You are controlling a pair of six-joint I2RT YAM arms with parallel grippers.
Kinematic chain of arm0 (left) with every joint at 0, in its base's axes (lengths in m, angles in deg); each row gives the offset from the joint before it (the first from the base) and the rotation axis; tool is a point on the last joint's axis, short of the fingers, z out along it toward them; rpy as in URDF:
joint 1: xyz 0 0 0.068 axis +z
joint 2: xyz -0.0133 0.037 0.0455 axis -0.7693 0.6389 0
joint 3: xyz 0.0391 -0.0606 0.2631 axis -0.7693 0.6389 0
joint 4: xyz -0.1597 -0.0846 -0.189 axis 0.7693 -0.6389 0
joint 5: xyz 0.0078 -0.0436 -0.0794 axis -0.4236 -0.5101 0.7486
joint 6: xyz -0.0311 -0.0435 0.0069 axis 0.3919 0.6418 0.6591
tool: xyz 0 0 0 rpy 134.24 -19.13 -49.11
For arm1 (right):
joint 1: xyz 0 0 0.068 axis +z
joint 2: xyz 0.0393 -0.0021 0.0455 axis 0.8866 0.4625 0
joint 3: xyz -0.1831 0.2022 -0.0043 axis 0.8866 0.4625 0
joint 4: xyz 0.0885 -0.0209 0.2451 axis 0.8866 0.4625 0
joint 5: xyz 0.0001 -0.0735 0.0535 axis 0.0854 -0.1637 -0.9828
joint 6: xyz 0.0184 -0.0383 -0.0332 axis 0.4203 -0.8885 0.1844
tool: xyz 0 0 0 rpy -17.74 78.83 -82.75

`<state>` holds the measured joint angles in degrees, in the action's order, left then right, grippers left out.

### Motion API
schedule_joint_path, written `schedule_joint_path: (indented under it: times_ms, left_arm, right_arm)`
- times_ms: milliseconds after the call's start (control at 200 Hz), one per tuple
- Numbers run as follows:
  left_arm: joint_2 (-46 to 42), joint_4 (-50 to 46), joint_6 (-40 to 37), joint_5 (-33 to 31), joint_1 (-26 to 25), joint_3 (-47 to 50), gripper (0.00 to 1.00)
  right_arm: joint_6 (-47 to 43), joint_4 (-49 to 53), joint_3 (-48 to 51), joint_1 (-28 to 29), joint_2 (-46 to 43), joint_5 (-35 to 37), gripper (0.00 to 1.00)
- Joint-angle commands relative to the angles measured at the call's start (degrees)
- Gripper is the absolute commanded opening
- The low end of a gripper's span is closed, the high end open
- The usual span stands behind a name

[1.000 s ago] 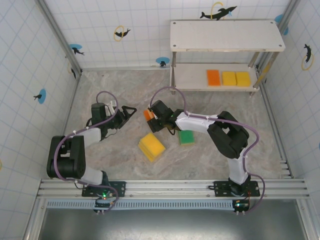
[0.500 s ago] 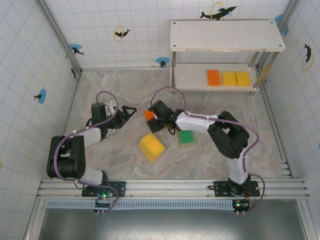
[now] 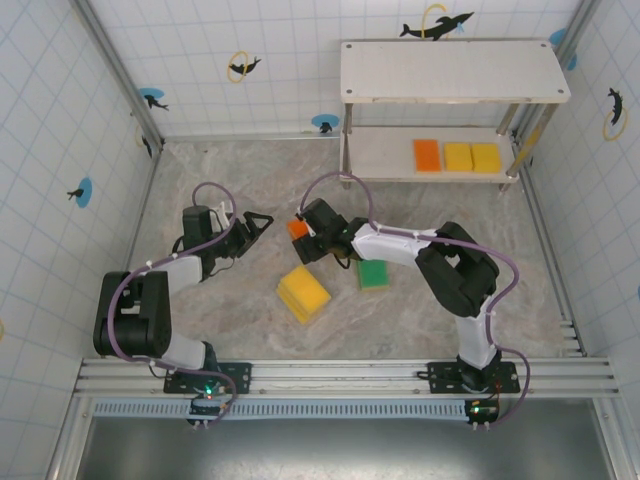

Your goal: Place and organize the cleaning sponges onto the shelf

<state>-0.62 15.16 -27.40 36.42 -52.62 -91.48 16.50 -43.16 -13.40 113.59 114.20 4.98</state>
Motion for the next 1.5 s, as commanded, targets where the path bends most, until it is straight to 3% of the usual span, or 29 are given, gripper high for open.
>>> schedule_joint_path:
  times_ms: [0,1497]
  left_arm:
    - [-0.1,0.0,-1.0,0.2,-0.4,0.0,0.98]
    - [1.3,-0.2,-1.1,0.3,-0.3,-0.9,0.98]
  right_arm:
    - [0.7,-1.7,0.5,-0.5,-1.5,-0.8,0.9]
    - [1.5,-2.6,0.9,-1.3,2.8,-1.5,0.88]
